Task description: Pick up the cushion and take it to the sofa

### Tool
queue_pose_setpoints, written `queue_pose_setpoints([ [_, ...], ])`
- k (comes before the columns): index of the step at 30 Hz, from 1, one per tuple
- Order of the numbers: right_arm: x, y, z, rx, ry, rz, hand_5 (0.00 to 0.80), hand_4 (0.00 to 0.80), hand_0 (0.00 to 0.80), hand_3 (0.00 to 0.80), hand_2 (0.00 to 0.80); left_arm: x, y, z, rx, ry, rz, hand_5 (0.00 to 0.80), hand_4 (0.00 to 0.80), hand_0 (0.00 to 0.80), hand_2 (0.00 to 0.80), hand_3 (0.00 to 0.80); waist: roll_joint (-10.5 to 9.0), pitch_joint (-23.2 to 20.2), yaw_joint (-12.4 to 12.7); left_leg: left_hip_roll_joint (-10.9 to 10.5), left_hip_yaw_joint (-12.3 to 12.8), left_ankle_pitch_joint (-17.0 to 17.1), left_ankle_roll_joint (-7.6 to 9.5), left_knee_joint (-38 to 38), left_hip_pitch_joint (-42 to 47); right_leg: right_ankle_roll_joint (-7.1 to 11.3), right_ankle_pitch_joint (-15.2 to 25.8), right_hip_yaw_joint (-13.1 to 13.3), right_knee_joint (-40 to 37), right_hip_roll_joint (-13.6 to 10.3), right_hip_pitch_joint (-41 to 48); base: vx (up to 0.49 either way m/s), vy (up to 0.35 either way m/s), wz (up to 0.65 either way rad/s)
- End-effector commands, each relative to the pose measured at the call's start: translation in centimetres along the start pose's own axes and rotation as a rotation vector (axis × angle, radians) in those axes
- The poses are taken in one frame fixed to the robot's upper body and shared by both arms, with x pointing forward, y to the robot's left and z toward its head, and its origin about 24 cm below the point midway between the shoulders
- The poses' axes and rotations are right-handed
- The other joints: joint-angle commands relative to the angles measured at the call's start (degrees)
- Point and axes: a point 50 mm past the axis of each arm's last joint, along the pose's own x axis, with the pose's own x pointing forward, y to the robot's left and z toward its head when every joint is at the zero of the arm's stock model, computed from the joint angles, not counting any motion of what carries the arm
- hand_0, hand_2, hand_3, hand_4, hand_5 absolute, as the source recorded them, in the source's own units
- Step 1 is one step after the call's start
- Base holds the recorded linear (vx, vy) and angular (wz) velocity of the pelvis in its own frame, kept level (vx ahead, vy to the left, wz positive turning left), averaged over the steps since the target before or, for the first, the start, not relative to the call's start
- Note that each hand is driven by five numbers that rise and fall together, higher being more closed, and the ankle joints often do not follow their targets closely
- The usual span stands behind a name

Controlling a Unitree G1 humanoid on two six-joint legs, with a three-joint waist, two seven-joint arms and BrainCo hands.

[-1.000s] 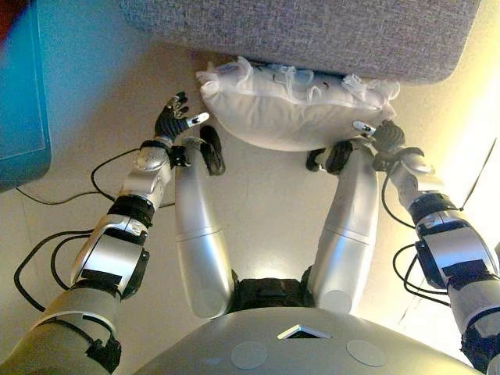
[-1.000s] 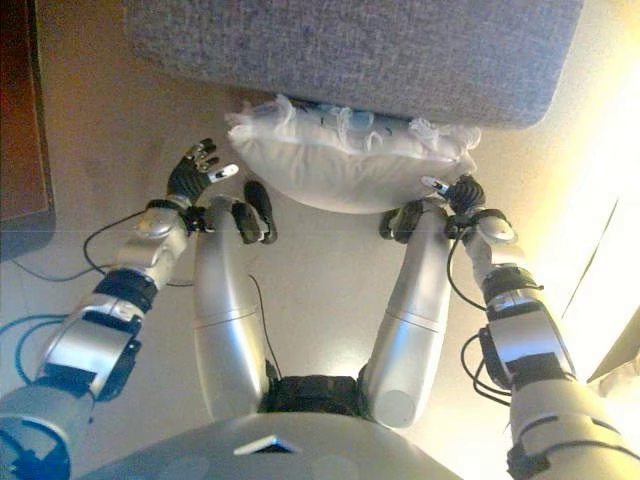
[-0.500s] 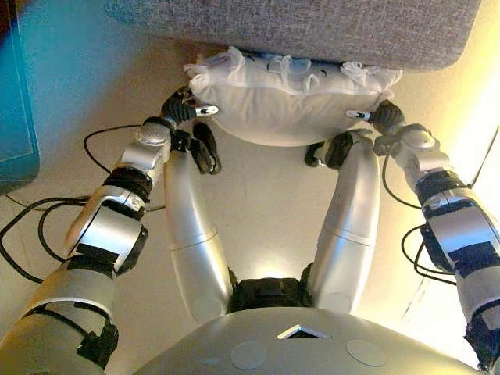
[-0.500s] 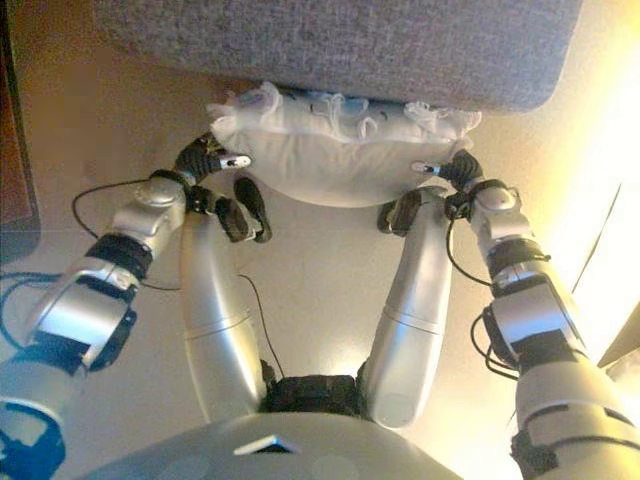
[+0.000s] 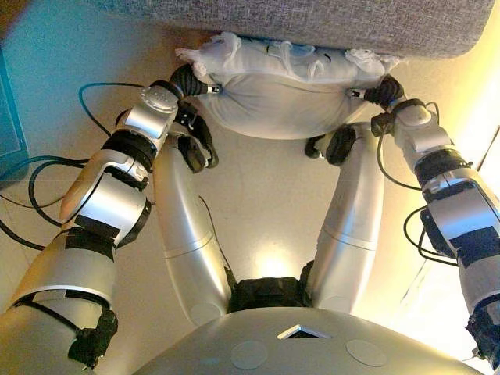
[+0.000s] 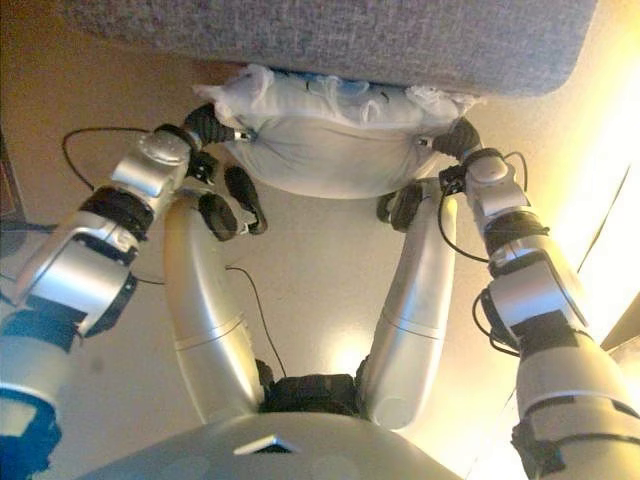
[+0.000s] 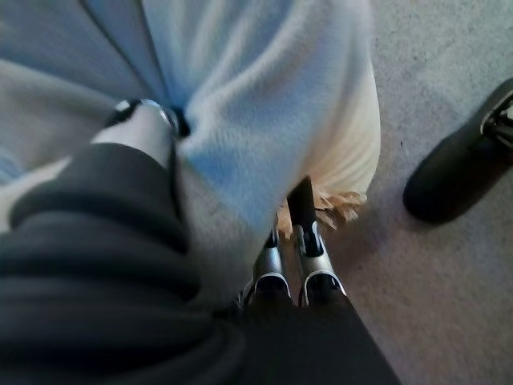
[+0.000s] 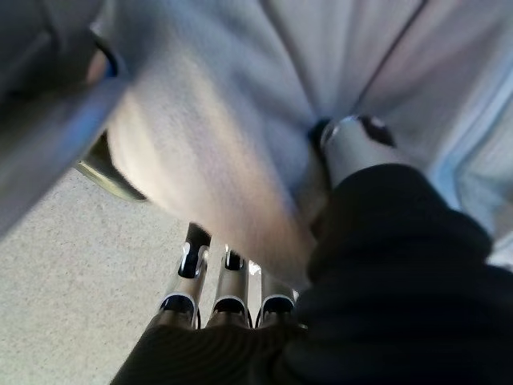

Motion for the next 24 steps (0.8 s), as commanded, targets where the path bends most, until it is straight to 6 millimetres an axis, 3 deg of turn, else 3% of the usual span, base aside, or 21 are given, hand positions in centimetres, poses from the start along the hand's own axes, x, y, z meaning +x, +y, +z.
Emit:
queue_pose_setpoints([
  [1, 0.3, 0.9, 1.5, -0.017, -0.04, -0.008, 0.8, 0.8, 0.8, 0.8, 0.8, 0.3, -1.5, 2.6, -0.055, -0.112, -0.034, 0.8, 0.8, 0.8, 0.8, 0.8, 0.77, -0.5, -0.2, 1.8, -2.0, -1.7, -2.79, -2.1, 3.6, 4.72, 5.6, 5.4, -7.4, -0.5, 5.4, 0.0, 0.0, 0.0],
  [6, -0.2, 2.2, -1.3, 0.046, -0.013, 0.005, 0.8, 0.8, 0.8, 0.8, 0.8, 0.2, -3.1, 0.7, -0.118, -0.123, -0.042, 0.8, 0.8, 0.8, 0.8, 0.8, 0.29, -0.5, 0.2, 2.3, -2.2, 0.1, -3.46, -4.9, 8.1, 5.19, 7.1, 5.2, -9.2, -0.2, 9.6, 0.069, 0.013, -0.01],
  [11, -0.9, 3.8, -1.9, 0.11, -0.095, 0.014, 0.8, 0.8, 0.8, 0.8, 0.8, -0.6, -3.7, 0.0, -0.251, -0.208, 0.006, 0.8, 0.8, 0.8, 0.8, 0.8, 0.02, -1.0, 0.7, 2.3, -1.9, 3.2, -5.2, -12.5, 15.5, 6.3, 9.7, 3.8, -14.5, 0.5, 16.6, 0.026, 0.012, -0.03],
  [16, -1.4, 4.4, -1.9, 0.147, -0.157, 0.005, 0.8, 0.8, 0.8, 0.8, 0.8, -1.3, -5.2, -0.4, -0.294, -0.267, 0.001, 0.8, 0.8, 0.8, 0.8, 0.8, -0.05, -4.7, 1.9, 2.7, 0.9, 8.7, -6.77, -29.2, 28.0, 7.5, 13.2, 0.1, -29.1, -0.7, 29.6, 0.03, 0.006, 0.01],
  [17, -1.6, 4.5, -1.9, 0.159, -0.162, 0.006, 0.8, 0.8, 0.8, 0.8, 0.8, -1.4, -5.3, -0.5, -0.31, -0.276, 0.005, 0.8, 0.8, 0.8, 0.8, 0.8, -0.31, -5.4, 2.0, 2.2, 1.6, 11.8, -6.23, -33.4, 30.0, 7.13, 16.1, -1.0, -33.4, -1.2, 31.7, 0.053, -0.014, 0.2],
  [24, -3.1, 6.2, -4.7, 0.217, -0.105, 0.051, 0.8, 0.8, 0.8, 0.8, 0.8, -2.6, -6.4, -2.2, -0.355, -0.256, -0.035, 0.8, 0.8, 0.8, 0.8, 0.8, -2.49, -10.6, 4.3, -0.9, 4.7, 14.6, -6.15, -48.0, 46.9, 8.2, 19.1, -8.4, -48.8, -4.4, 49.0, 0.198, -0.038, 0.14],
])
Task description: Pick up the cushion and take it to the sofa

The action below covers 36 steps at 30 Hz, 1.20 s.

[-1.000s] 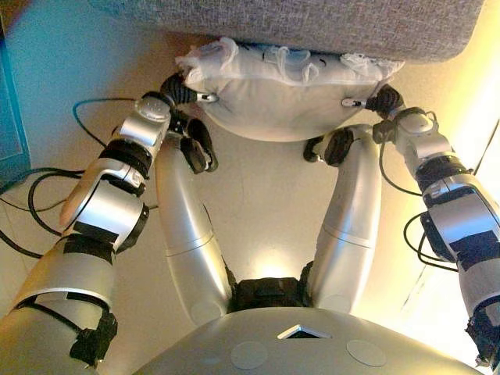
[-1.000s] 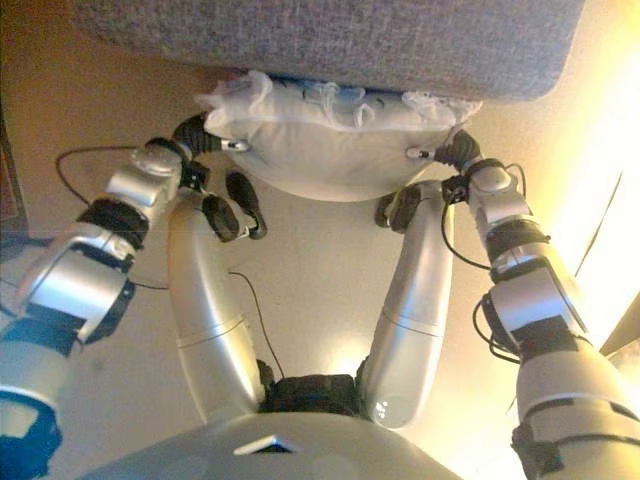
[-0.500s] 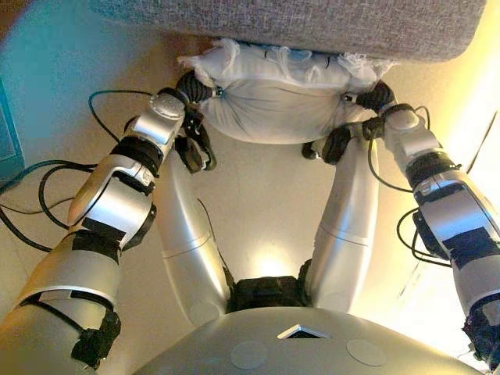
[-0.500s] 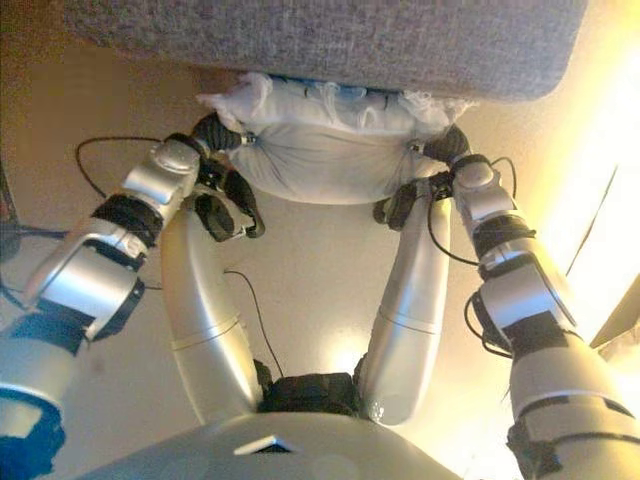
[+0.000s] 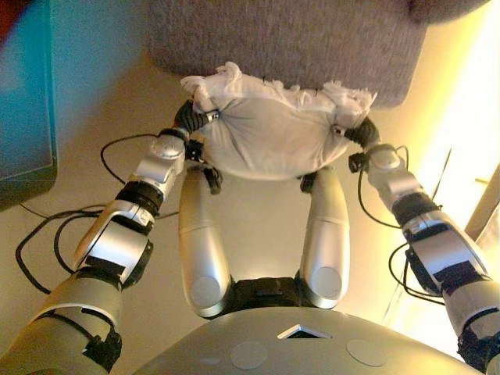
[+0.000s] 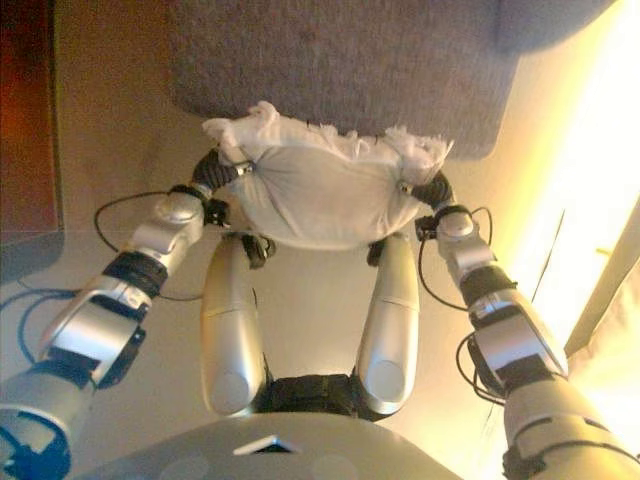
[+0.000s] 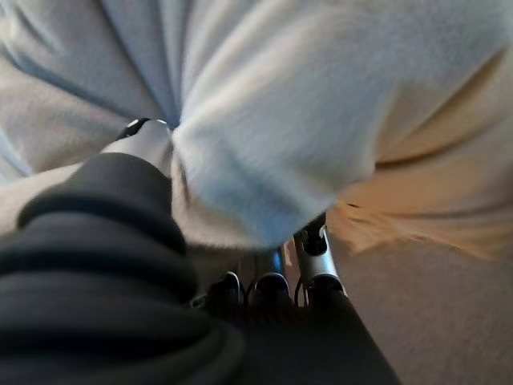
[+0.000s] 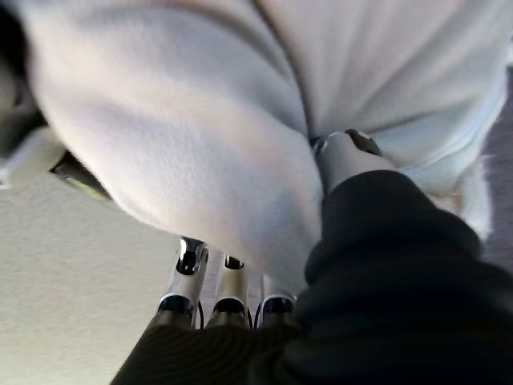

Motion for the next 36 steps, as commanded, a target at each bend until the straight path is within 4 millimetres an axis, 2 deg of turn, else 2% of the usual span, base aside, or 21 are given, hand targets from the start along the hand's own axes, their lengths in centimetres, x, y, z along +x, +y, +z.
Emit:
queue_pose_setpoints([
  [1, 0.2, 1.0, 3.5, 0.078, -0.173, 0.053, 0.8, 0.8, 0.8, 0.8, 0.8, 0.2, -3.1, 4.6, -0.084, -0.212, -0.116, 0.8, 0.8, 0.8, 0.8, 0.8, 0.13, -9.9, 2.8, 1.7, -2.9, 5.2, -5.67, -9.2, 4.4, 5.01, 6.3, 0.0, -7.1, -5.1, 4.1, 0.072, -0.028, -0.01],
  [4, 0.5, 0.8, 4.5, 0.126, -0.183, 0.053, 0.8, 0.8, 0.8, 0.8, 0.8, 0.3, -2.6, 4.9, -0.118, -0.214, -0.103, 0.8, 0.8, 0.8, 0.8, 0.8, -0.13, -10.5, 3.4, 1.8, -3.1, 5.7, -5.58, -11.6, 6.8, 5.33, 6.7, -0.9, -9.1, -5.1, 6.4, 0.02, -0.013, 0.02],
  [7, 0.5, 1.2, 4.7, 0.216, -0.171, 0.043, 0.8, 0.8, 0.8, 0.8, 0.8, 0.2, -2.2, 4.7, -0.179, -0.206, -0.067, 0.8, 0.8, 0.8, 0.8, 0.8, -0.37, -11.9, 3.8, 1.4, -2.3, 6.7, -5.15, -15.5, 10.8, 5.74, 6.9, -2.4, -12.4, -4.5, 10.5, 0.035, 0.017, 0.0],
  [12, -1.1, 1.9, 3.1, 0.303, -0.2, 0.036, 0.8, 0.8, 0.8, 0.8, 0.8, -1.0, -2.6, 3.4, -0.244, -0.225, -0.057, 0.8, 0.8, 0.8, 0.8, 0.8, -0.82, -15.5, 3.6, 0.8, -1.0, 7.4, -4.66, -21.1, 19.9, 5.72, 7.5, -3.8, -17.8, -3.3, 19.2, 0.135, 0.023, -0.07],
  [18, -3.0, 3.4, 1.9, 0.366, -0.239, 0.001, 0.8, 0.8, 0.8, 0.8, 0.8, -2.5, -2.8, 1.3, -0.323, -0.21, -0.016, 0.8, 0.8, 0.8, 0.8, 0.8, -0.67, -22.0, 1.9, 1.3, 4.0, 7.2, -4.29, -26.2, 31.7, 6.09, 8.0, -5.0, -25.2, -1.4, 30.2, 0.218, 0.001, -0.12],
  [21, -3.6, 4.4, 2.2, 0.367, -0.246, 0.034, 0.8, 0.8, 0.8, 0.8, 0.8, -3.3, -2.2, 0.7, -0.323, -0.219, 0.0, 0.8, 0.8, 0.8, 0.8, 0.8, -0.07, -24.6, 1.2, 1.1, 5.0, 7.9, -3.9, -30.2, 37.0, 6.14, 8.0, -3.9, -27.8, 0.1, 33.6, 0.195, 0.038, -0.13],
  [24, -3.5, 5.1, 2.8, 0.336, -0.25, 0.092, 0.8, 0.8, 0.8, 0.8, 0.8, -3.7, -1.3, 0.7, -0.341, -0.235, 0.031, 0.8, 0.8, 0.8, 0.8, 0.8, 0.03, -26.0, 1.1, 0.0, 2.9, 7.0, -3.56, -30.8, 39.5, 5.6, 7.6, -1.5, -29.3, 1.9, 35.6, 0.118, 0.018, -0.14],
  [28, -2.8, 5.8, 4.4, 0.341, -0.25, 0.171, 0.8, 0.8, 0.8, 0.8, 0.8, -4.1, 0.4, 0.2, -0.353, -0.225, 0.118, 0.8, 0.8, 0.8, 0.8, 0.8, 0.37, -27.2, 2.6, -3.0, -3.8, 5.1, -2.68, -31.1, 41.4, 4.63, 6.6, 3.1, -29.4, 3.6, 37.1, 0.106, 0.047, -0.55],
  [29, -2.8, 5.8, 4.7, 0.341, -0.254, 0.172, 0.8, 0.8, 0.8, 0.8, 0.8, -4.3, 0.8, 0.0, -0.363, -0.221, 0.132, 0.8, 0.8, 0.8, 0.8, 0.8, 0.5, -27.4, 2.8, -3.5, -4.7, 4.8, -2.49, -31.3, 41.8, 4.55, 6.3, 3.8, -29.2, 3.8, 37.3, 0.087, 0.063, -0.63],
  [31, -2.9, 5.6, 4.7, 0.354, -0.254, 0.162, 0.8, 0.8, 0.8, 0.8, 0.8, -4.3, 1.1, -0.2, -0.372, -0.219, 0.129, 0.8, 0.8, 0.8, 0.8, 0.8, 0.67, -27.7, 2.3, -2.8, -2.8, 4.8, -2.64, -31.0, 42.3, 4.44, 5.6, 3.8, -28.5, 3.8, 37.7, 0.064, 0.079, -0.46],
  [34, -3.0, 5.3, 4.3, 0.366, -0.25, 0.132, 0.8, 0.8, 0.8, 0.8, 0.8, -4.0, 0.5, 0.0, -0.355, -0.211, 0.105, 0.8, 0.8, 0.8, 0.8, 0.8, 0.39, -27.9, 1.6, -2.2, 0.1, 4.0, -3.12, -28.8, 42.2, 4.58, 5.7, 1.8, -28.0, 2.4, 38.4, 0.034, 0.095, -0.05],
  [36, -2.9, 4.8, 3.9, 0.39, -0.233, 0.094, 0.8, 0.8, 0.8, 0.8, 0.8, -3.5, -0.3, 0.4, -0.348, -0.199, 0.073, 0.8, 0.8, 0.8, 0.8, 0.8, 0.37, -27.9, 0.8, -2.0, 3.6, 3.8, -3.19, -28.0, 42.4, 4.52, 6.7, -0.4, -27.7, 0.8, 39.1, 0.036, 0.125, 0.1],
])
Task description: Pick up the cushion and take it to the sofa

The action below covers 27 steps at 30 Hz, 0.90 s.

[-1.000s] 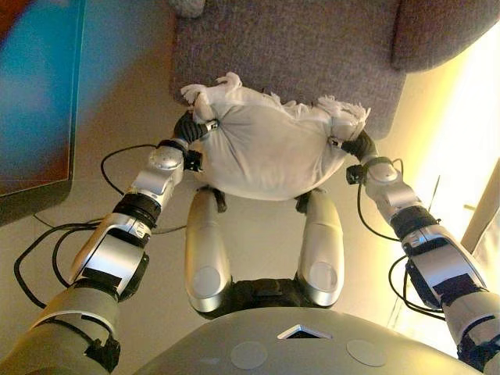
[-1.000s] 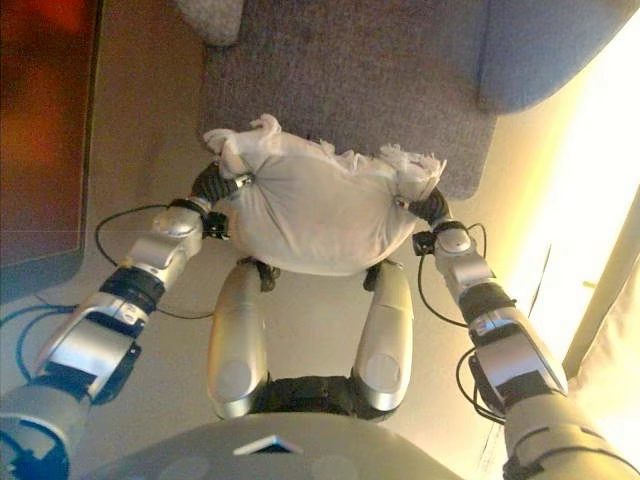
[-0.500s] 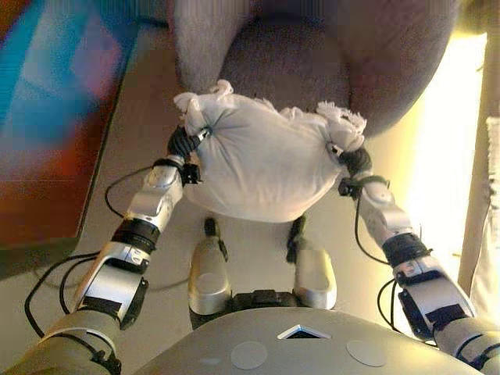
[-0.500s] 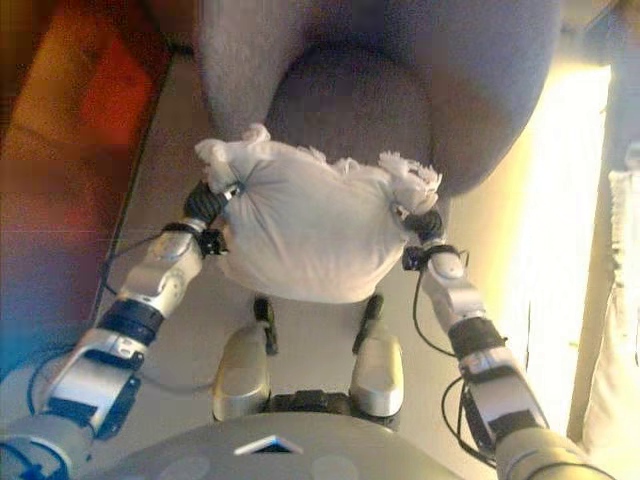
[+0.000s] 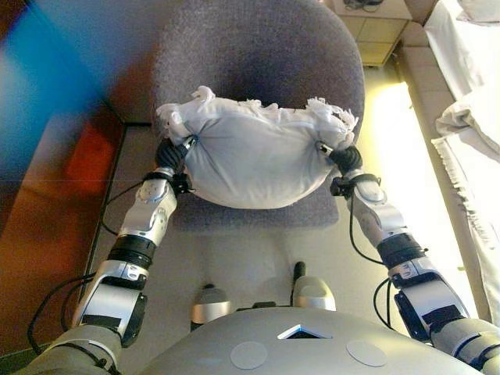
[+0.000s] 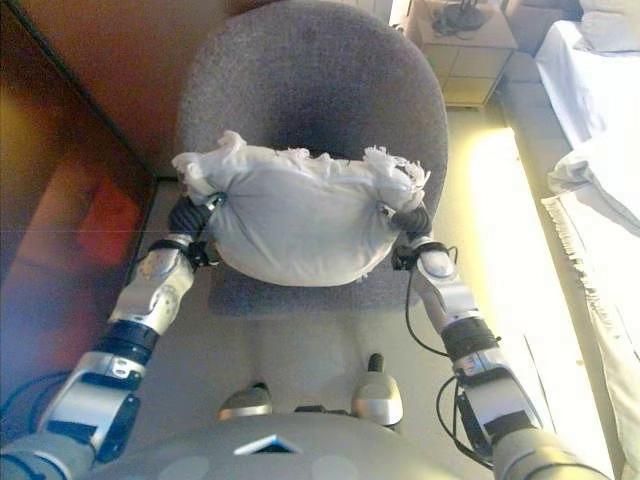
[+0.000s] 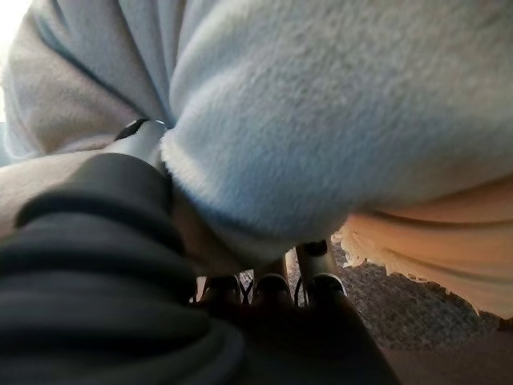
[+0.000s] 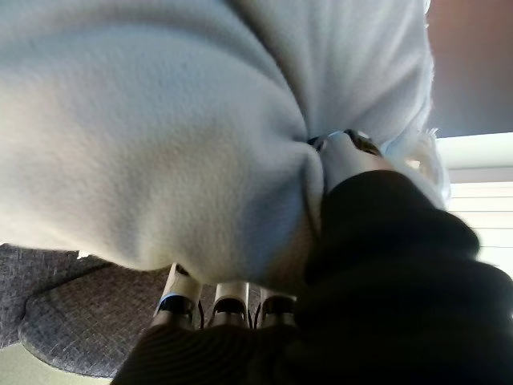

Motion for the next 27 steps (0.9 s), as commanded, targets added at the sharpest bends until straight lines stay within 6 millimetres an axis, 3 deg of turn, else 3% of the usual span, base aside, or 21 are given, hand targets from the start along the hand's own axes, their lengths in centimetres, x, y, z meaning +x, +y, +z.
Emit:
queue_pose_setpoints([
  [1, 0.6, 2.1, 4.0, 0.093, -0.181, 0.066, 0.8, 0.8, 0.8, 0.8, 0.8, 1.1, -3.1, 4.2, -0.023, -0.174, -0.124, 0.8, 0.8, 0.8, 0.8, 0.8, 0.36, -4.2, 0.0, -0.1, 4.2, 0.0, 2.66, 6.8, -4.1, 2.89, -0.8, -3.2, 4.1, -5.7, 1.0, 0.022, 0.172, 0.26],
  [4, 1.2, 2.0, 3.9, 0.105, -0.157, 0.015, 0.8, 0.8, 0.8, 0.8, 0.8, 1.8, -4.2, 4.4, 0.005, -0.161, -0.132, 0.8, 0.8, 0.8, 0.8, 0.8, 0.22, -4.1, -0.1, -2.5, 3.7, -0.4, 3.94, 4.8, -3.3, 3.66, 2.7, -2.9, 6.6, -8.3, 0.1, 0.007, 0.17, 0.18],
  [7, 1.2, 2.0, 3.7, 0.131, -0.158, -0.012, 0.8, 0.8, 0.8, 0.8, 0.8, 2.3, -4.3, 4.6, 0.023, -0.158, -0.121, 0.8, 0.8, 0.8, 0.8, 0.8, 0.73, -3.6, -0.8, -4.2, 3.0, -1.0, 5.74, 5.0, -3.8, 3.05, 5.5, 1.2, 15.4, -9.7, -3.5, 0.007, 0.198, 0.1],
  [9, 1.2, 2.1, 3.5, 0.145, -0.157, -0.016, 0.8, 0.8, 0.8, 0.8, 0.8, 2.5, -4.4, 4.7, 0.028, -0.16, -0.117, 0.8, 0.8, 0.8, 0.8, 0.8, 1.25, -2.9, -0.9, -4.5, 3.0, -1.5, 6.58, 5.7, -3.9, 2.4, 6.0, 2.8, 21.7, -9.2, -6.1, 0.044, 0.199, 0.12],
  [12, 1.5, 2.4, 3.4, 0.122, -0.161, -0.008, 0.8, 0.8, 0.8, 0.8, 0.8, 2.7, -4.5, 4.6, 0.018, -0.157, -0.123, 0.8, 0.8, 0.8, 0.8, 0.8, 1.21, -2.0, -1.2, -5.3, 2.5, -1.9, 7.09, 5.7, -2.3, 1.95, 6.2, 3.9, 24.5, -6.3, -7.7, 0.164, 0.094, 0.15],
  [17, 1.5, 2.4, 4.2, 0.131, -0.182, 0.006, 0.8, 0.8, 0.8, 0.8, 0.8, 2.6, -5.0, 4.7, 0.004, -0.161, -0.129, 0.8, 0.8, 0.8, 0.8, 0.8, -1.15, -1.9, -3.0, -7.6, 2.1, -4.4, 6.84, 5.4, 1.0, 2.06, 3.9, 2.2, 10.6, -0.8, -8.1, 0.319, -0.041, 0.03],
  [21, 1.5, 2.7, 5.1, 0.116, -0.204, 0.032, 0.8, 0.8, 0.8, 0.8, 0.8, 2.4, -4.6, 4.6, -0.009, -0.163, -0.126, 0.8, 0.8, 0.8, 0.8, 0.8, -2.9, -1.8, -5.8, -10.2, 0.6, -9.0, 8.6, 5.0, 5.9, 3.24, 8.6, 0.8, -0.5, 3.5, -14.5, 0.43, -0.016, 0.45],
  [22, 1.4, 2.6, 5.1, 0.111, -0.204, 0.032, 0.8, 0.8, 0.8, 0.8, 0.8, 2.2, -4.6, 4.5, -0.004, -0.161, -0.134, 0.8, 0.8, 0.8, 0.8, 0.8, -2.5, -1.6, -6.3, -10.1, -0.2, -10.2, 9.15, 5.1, 7.0, 2.97, 9.5, 1.1, -0.6, 4.4, -15.5, 0.465, 0.006, 0.41],
  [25, 1.1, 2.0, 4.8, 0.097, -0.202, 0.04, 0.8, 0.8, 0.8, 0.8, 0.8, 2.0, -4.4, 4.0, 0.0, -0.154, -0.145, 0.8, 0.8, 0.8, 0.8, 0.8, -2.84, -1.9, -7.2, -10.6, -2.2, -11.4, 10.57, 6.1, 7.6, 2.07, 9.1, 3.5, 0.1, 5.6, -15.5, 0.407, -0.044, 0.12],
  [27, 1.0, 2.0, 4.7, 0.084, -0.193, 0.054, 0.8, 0.8, 0.8, 0.8, 0.8, 1.7, -4.1, 3.6, -0.009, -0.145, -0.14, 0.8, 0.8, 0.8, 0.8, 0.8, -2.72, -3.0, -7.3, -9.7, -1.6, -11.2, 9.69, 7.9, 8.2, 1.17, 7.8, 3.0, 2.5, 5.3, -14.8, 0.353, -0.086, -0.2],
])
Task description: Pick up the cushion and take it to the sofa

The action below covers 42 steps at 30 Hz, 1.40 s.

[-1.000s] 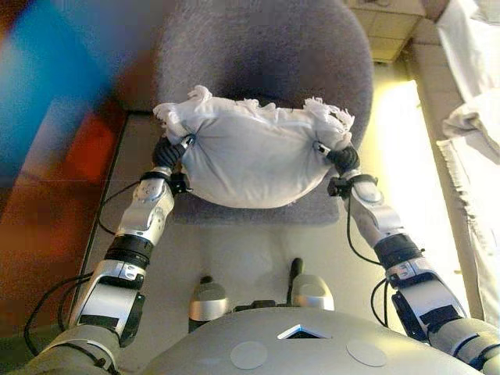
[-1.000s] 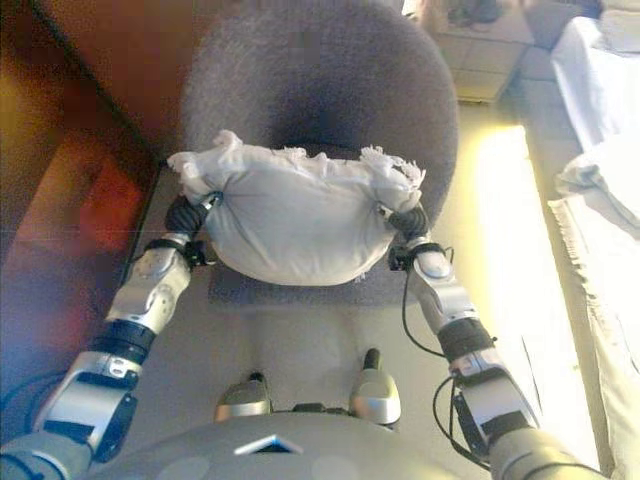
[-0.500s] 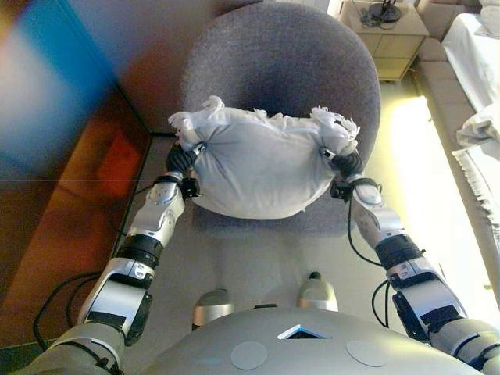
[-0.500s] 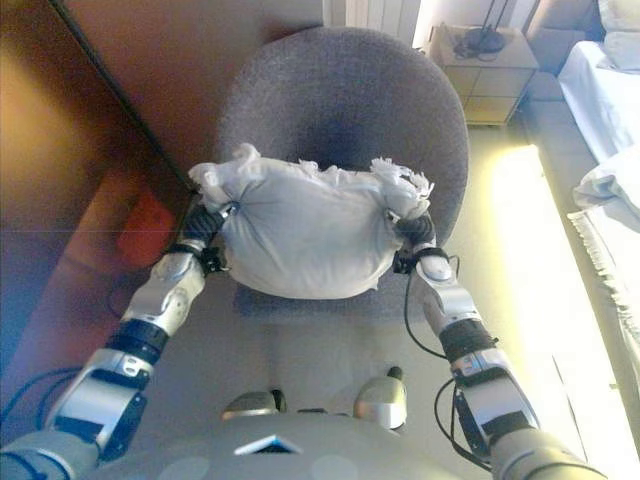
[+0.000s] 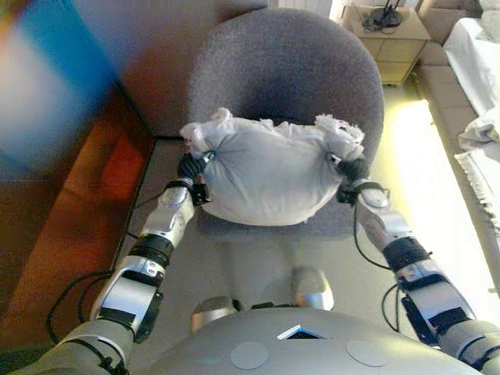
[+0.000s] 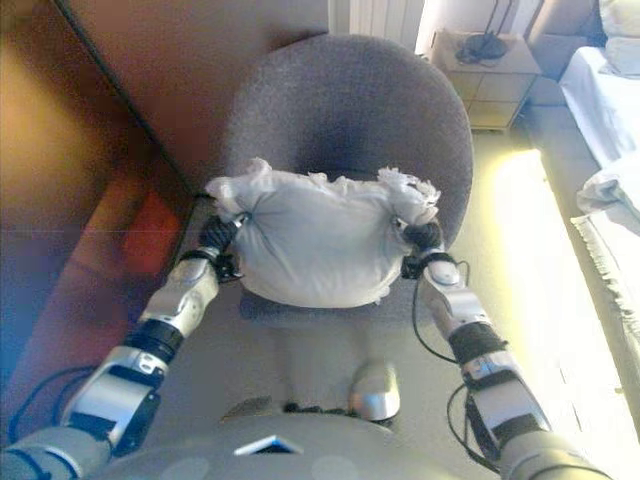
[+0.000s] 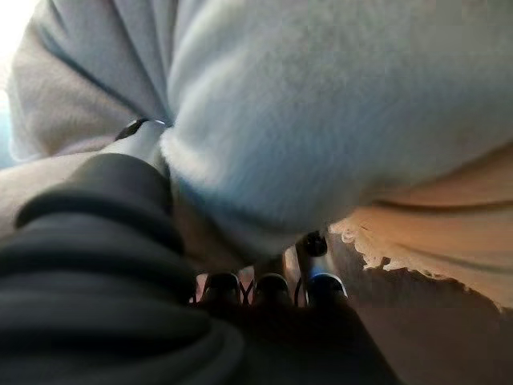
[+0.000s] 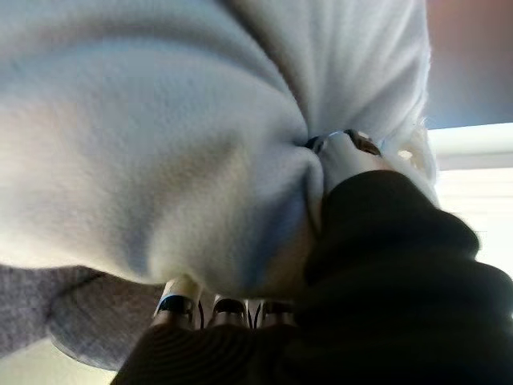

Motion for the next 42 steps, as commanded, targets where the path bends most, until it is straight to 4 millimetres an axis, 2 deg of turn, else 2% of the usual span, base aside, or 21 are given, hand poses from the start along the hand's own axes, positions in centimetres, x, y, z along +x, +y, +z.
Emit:
queue_pose_setpoints([
  [1, 0.5, 3.3, 5.9, 0.064, -0.241, 0.151, 0.8, 0.8, 0.8, 0.8, 0.8, 0.4, -2.3, 5.6, -0.016, -0.24, -0.124, 0.8, 0.8, 0.8, 0.8, 0.8, -0.03, -5.2, -0.7, 0.2, 1.6, -3.4, -0.5, 6.3, 3.8, -0.91, 15.2, -1.3, -13.2, 2.5, -0.5, 0.329, -0.103, 0.24],
  [2, 0.4, 3.5, 5.7, 0.062, -0.225, 0.166, 0.8, 0.8, 0.8, 0.8, 0.8, 0.2, -2.0, 5.3, -0.026, -0.235, -0.109, 0.8, 0.8, 0.8, 0.8, 0.8, 0.57, -6.0, -1.1, 1.9, 1.9, -0.5, -1.95, 8.4, 4.2, -2.03, 13.7, -0.6, -11.8, 3.4, -0.2, 0.309, -0.109, 0.36],
  [5, 0.1, 4.1, 4.9, 0.037, -0.197, 0.212, 0.8, 0.8, 0.8, 0.8, 0.8, -0.1, -1.2, 5.1, -0.06, -0.24, -0.062, 0.8, 0.8, 0.8, 0.8, 0.8, 2.02, -8.0, -1.9, 6.7, 2.5, 13.1, -7.67, 17.1, 3.3, -5.13, 10.8, -0.2, -11.4, 5.9, 1.7, 0.268, -0.146, 0.29],
  [6, 0.1, 4.2, 4.8, 0.03, -0.194, 0.217, 0.8, 0.8, 0.8, 0.8, 0.8, -0.2, -1.2, 5.2, -0.062, -0.245, -0.056, 0.8, 0.8, 0.8, 0.8, 0.8, 1.31, -8.3, -1.6, 6.9, 3.0, 15.0, -8.22, 22.6, 1.9, -6.03, 10.2, -0.2, -11.3, 5.6, 2.7, 0.286, -0.185, -0.06],
  [8, 0.0, 4.0, 4.4, 0.027, -0.186, 0.216, 0.8, 0.8, 0.8, 0.8, 0.8, -0.5, -1.0, 5.2, -0.074, -0.246, -0.044, 0.8, 0.8, 0.8, 0.8, 0.8, 0.03, -8.2, -0.7, 7.2, 2.9, 16.5, -8.43, 34.2, -3.7, -7.93, 8.6, 0.1, -10.5, 5.3, 5.2, 0.319, -0.176, -0.4],
  [9, 0.0, 3.8, 4.1, 0.031, -0.181, 0.21, 0.8, 0.8, 0.8, 0.8, 0.8, -0.5, -0.9, 5.1, -0.078, -0.243, -0.044, 0.8, 0.8, 0.8, 0.8, 0.8, -0.67, -8.1, -0.3, 7.7, 3.4, 16.1, -8.09, 37.3, -5.9, -8.4, 7.8, 0.2, -10.2, 4.8, 6.3, 0.309, -0.116, -0.48],
  [11, 0.0, 3.5, 3.6, 0.042, -0.173, 0.186, 0.8, 0.8, 0.8, 0.8, 0.8, -0.6, -1.1, 4.8, -0.072, -0.234, -0.049, 0.8, 0.8, 0.8, 0.8, 0.8, -1.31, -7.5, 0.9, 9.4, 3.9, 14.1, -6.81, 37.7, -9.9, -8.68, 6.3, 0.3, -10.1, 4.7, 8.8, 0.278, -0.002, -0.39],
  [13, 0.1, 3.3, 3.5, 0.049, -0.174, 0.158, 0.8, 0.8, 0.8, 0.8, 0.8, -0.5, -1.2, 4.6, -0.066, -0.227, -0.054, 0.8, 0.8, 0.8, 0.8, 0.8, -0.93, -6.9, 1.9, 10.5, 4.5, 13.6, -5.96, 31.9, -11.3, -8.48, 4.8, 0.5, -10.1, 5.2, 10.7, 0.265, 0.129, -0.16],
  [15, 0.4, 2.8, 3.8, 0.057, -0.17, 0.117, 0.8, 0.8, 0.8, 0.8, 0.8, -0.4, -1.2, 4.8, -0.074, -0.223, -0.064, 0.8, 0.8, 0.8, 0.8, 0.8, -0.29, -6.5, 2.8, 11.2, 5.1, 13.8, -5.57, 22.5, -12.3, -7.69, 3.5, 0.3, -10.4, 5.3, 12.4, 0.259, 0.225, 0.0],
  [18, 0.6, 2.0, 3.9, 0.073, -0.161, 0.045, 0.8, 0.8, 0.8, 0.8, 0.8, -0.2, -1.6, 5.2, -0.081, -0.219, -0.085, 0.8, 0.8, 0.8, 0.8, 0.8, 0.8, -5.7, 4.4, 10.8, 6.8, 14.2, -6.13, 11.7, -14.4, -5.82, 1.8, -0.7, -11.1, 4.3, 15.5, 0.219, 0.232, 0.04],
  [19, 0.6, 1.9, 3.9, 0.077, -0.156, 0.03, 0.8, 0.8, 0.8, 0.8, 0.8, -0.1, -1.8, 5.3, -0.078, -0.218, -0.088, 0.8, 0.8, 0.8, 0.8, 0.8, 1.02, -5.6, 4.6, 10.5, 8.2, 13.6, -6.0, 8.7, -14.6, -5.12, 1.3, -1.3, -11.2, 3.6, 16.4, 0.116, 0.189, 0.0],
  [20, 0.7, 1.9, 3.8, 0.088, -0.153, 0.012, 0.8, 0.8, 0.8, 0.8, 0.8, 0.0, -2.1, 5.4, -0.069, -0.218, -0.093, 0.8, 0.8, 0.8, 0.8, 0.8, 0.88, -5.7, 4.6, 10.0, 9.8, 11.5, -5.39, 7.5, -14.3, -4.51, 1.0, -2.2, -11.1, 2.5, 16.7, 0.085, 0.187, 0.01],
  [21, 0.8, 1.8, 3.8, 0.092, -0.152, -0.003, 0.8, 0.8, 0.8, 0.8, 0.8, 0.2, -2.4, 5.5, -0.057, -0.216, -0.098, 0.8, 0.8, 0.8, 0.8, 0.8, 1.02, -5.8, 4.5, 9.6, 10.2, 9.9, -4.84, 6.4, -13.8, -3.98, 0.7, -2.9, -10.4, 1.6, 16.4, 0.085, 0.201, 0.05],
  [26, 1.1, 1.3, 3.6, 0.12, -0.127, -0.048, 0.8, 0.8, 0.8, 0.8, 0.8, 0.6, -3.2, 5.5, -0.019, -0.196, -0.102, 0.8, 0.8, 0.8, 0.8, 0.8, 3.03, -5.6, 4.5, 7.2, 8.3, 8.0, -3.83, 2.8, -10.3, -2.43, 0.1, -4.4, -5.0, -0.1, 14.2, 0.063, 0.127, -0.05],
  [29, 1.4, 1.6, 3.9, 0.098, -0.127, -0.069, 0.8, 0.8, 0.8, 0.8, 0.8, 1.0, -3.5, 5.9, -0.011, -0.192, -0.105, 0.8, 0.8, 0.8, 0.8, 0.8, 3.97, -4.4, 5.0, 6.1, 8.3, 7.1, -2.2, 3.1, -10.2, -1.81, 2.8, -5.7, 6.1, -2.8, 10.0, -0.009, 0.137, 0.01],
  [31, 1.8, 1.5, 4.2, 0.091, -0.124, -0.096, 0.8, 0.8, 0.8, 0.8, 0.8, 1.2, -3.7, 6.1, -0.001, -0.193, -0.116, 0.8, 0.8, 0.8, 0.8, 0.8, 4.34, -3.2, 5.6, 6.0, 8.2, 5.8, -1.71, 4.8, -10.2, -2.16, 4.2, -5.2, 12.2, -4.6, 7.5, 0.049, 0.102, -0.15],
  [34, 2.2, 1.1, 4.3, 0.108, -0.11, -0.145, 0.8, 0.8, 0.8, 0.8, 0.8, 1.1, -4.2, 5.8, 0.024, -0.177, -0.138, 0.8, 0.8, 0.8, 0.8, 0.8, 3.43, -2.6, 6.7, 6.0, 6.3, 4.6, -2.65, 6.1, -9.5, -1.86, 6.3, -3.4, 8.1, -7.0, 7.7, 0.144, -0.105, -0.02],
  [36, 2.2, 0.7, 4.3, 0.12, -0.109, -0.171, 0.8, 0.8, 0.8, 0.8, 0.8, 1.0, -4.5, 5.7, 0.033, -0.169, -0.142, 0.8, 0.8, 0.8, 0.8, 0.8, 2.44, -2.4, 6.4, 6.4, 4.4, 4.0, -4.27, 6.7, -9.4, -1.06, 7.0, -0.5, -0.4, -7.6, 8.5, 0.135, -0.27, 0.19],
  [38, 2.3, -0.4, 5.0, 0.147, -0.129, -0.207, 0.8, 0.8, 0.8, 0.8, 0.8, 1.1, -4.9, 6.4, 0.045, -0.186, -0.162, 0.8, 0.8, 0.8, 0.8, 0.8, 0.93, -1.6, 5.8, 7.9, 2.4, 2.6, -5.7, 8.5, -11.1, 1.08, 8.5, 3.3, -7.8, -7.6, 8.5, 0.035, -0.358, 0.44],
  [40, 2.6, -1.5, 5.8, 0.165, -0.128, -0.225, 0.8, 0.8, 0.8, 0.8, 0.8, 1.1, -4.9, 6.6, 0.032, -0.189, -0.163, 0.8, 0.8, 0.8, 0.8, 0.8, 0.15, -0.9, 6.4, 10.2, 1.8, 2.3, -6.61, 10.1, -12.3, 2.46, 8.2, 2.7, -9.9, -6.9, 9.5, 0.02, -0.299, 1.07],
  [42, 2.9, -1.7, 6.4, 0.156, -0.112, -0.231, 0.8, 0.8, 0.8, 0.8, 0.8, 1.1, -4.4, 6.2, 0.01, -0.17, -0.135, 0.8, 0.8, 0.8, 0.8, 0.8, -0.06, -0.9, 7.2, 12.5, 1.9, 3.0, -7.47, 11.2, -12.9, 2.92, 6.4, 2.0, -9.4, -5.8, 10.6, 0.071, -0.172, 0.73],
])
